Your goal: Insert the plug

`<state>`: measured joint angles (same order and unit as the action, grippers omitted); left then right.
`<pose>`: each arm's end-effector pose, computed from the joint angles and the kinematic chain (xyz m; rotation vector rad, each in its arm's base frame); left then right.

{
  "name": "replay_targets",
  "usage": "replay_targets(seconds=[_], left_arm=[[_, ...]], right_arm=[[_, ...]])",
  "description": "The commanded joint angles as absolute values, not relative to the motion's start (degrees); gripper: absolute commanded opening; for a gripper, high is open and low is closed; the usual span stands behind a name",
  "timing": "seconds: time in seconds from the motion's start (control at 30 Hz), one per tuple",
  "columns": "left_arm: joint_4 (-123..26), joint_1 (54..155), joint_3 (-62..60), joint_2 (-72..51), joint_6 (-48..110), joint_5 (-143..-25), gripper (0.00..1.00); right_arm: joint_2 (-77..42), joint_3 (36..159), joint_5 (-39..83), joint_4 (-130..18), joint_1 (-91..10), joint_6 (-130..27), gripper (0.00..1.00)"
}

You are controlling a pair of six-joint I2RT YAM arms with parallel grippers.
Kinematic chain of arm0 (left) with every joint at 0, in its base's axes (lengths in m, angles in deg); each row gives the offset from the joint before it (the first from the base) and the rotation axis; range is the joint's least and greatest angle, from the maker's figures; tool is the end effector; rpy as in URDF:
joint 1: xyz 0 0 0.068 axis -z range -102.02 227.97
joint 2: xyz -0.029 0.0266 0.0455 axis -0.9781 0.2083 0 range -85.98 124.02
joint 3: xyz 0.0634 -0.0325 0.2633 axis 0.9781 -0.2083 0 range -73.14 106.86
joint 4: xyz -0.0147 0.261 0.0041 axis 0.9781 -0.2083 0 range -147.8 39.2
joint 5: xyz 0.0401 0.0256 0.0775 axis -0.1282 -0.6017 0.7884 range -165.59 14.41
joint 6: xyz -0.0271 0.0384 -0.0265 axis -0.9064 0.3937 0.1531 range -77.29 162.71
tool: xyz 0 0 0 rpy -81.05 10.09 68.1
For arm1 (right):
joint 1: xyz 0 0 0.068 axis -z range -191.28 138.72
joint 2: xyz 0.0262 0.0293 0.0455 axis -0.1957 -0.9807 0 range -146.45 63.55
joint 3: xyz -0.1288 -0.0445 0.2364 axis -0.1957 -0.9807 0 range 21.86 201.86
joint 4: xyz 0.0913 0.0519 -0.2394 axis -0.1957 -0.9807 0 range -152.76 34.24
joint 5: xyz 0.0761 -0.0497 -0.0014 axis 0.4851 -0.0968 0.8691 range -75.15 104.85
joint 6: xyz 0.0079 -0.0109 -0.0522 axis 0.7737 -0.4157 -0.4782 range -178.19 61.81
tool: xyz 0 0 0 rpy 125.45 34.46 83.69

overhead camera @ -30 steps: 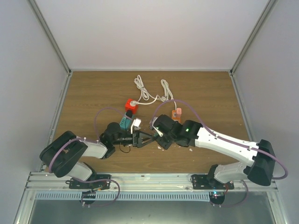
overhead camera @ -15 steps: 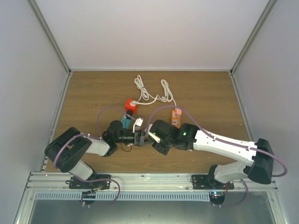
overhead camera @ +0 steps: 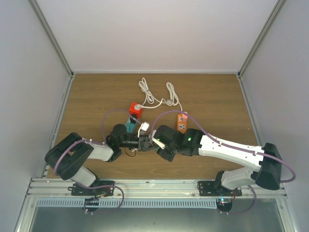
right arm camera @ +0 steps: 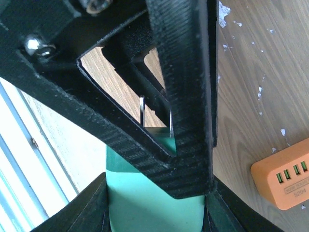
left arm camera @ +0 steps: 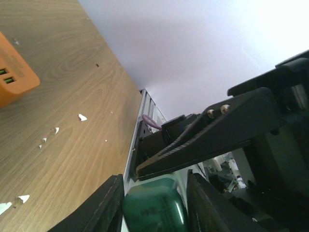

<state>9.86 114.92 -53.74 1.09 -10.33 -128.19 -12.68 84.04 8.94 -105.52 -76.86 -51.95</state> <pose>0.1828 -0.1729 0.1617 0.5542 1.9888 -1.8446 0.1100 0.2330 0.2705 -1.3085 2.3626 0.2555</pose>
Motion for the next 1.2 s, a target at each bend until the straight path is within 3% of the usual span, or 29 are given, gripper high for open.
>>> replay_targets(seconds=[0.0,0.17,0.33,0.4,0.5,0.67,0.8,1.17], left_arm=[[10.3,114.7,-54.4,1.7,-9.2,-129.3,0.31],[10.2,114.8,-53.8,2.5,-9.5,-130.4,0.02],[11.1,115.1,-53.7,3.5,-9.9,-131.1,0.00],[11.8,115.1,-53.8,3.7,-10.3,-131.3,0.00],[12.1,115.2,-53.9,3.3,-10.6,-131.4,0.00],[11.2,115.2,-54.0,1.3,-10.4,-130.2,0.00],[8.7,114.9,-54.1,-0.6,-8.9,-128.6,0.00],[9.3,111.7,-54.8,-5.6,-6.8,-125.5,0.00]], right_arm=[[-12.1,86.3,8.2,-105.2,-77.5,-52.2,0.01],[-11.9,86.4,7.8,-105.2,-77.5,-52.3,0.01],[-11.8,86.4,6.6,-105.2,-77.5,-52.3,0.05],[-11.8,86.3,5.8,-105.2,-77.4,-52.1,0.25],[-11.8,86.2,4.3,-105.2,-77.5,-51.8,0.43],[-11.4,85.9,2.5,-105.2,-77.4,-50.8,0.80],[-9.3,85.1,1.9,-104.4,-77.5,-49.3,0.99],[-1.3,81.5,11.3,-96.3,-74.4,-42.1,1.00]])
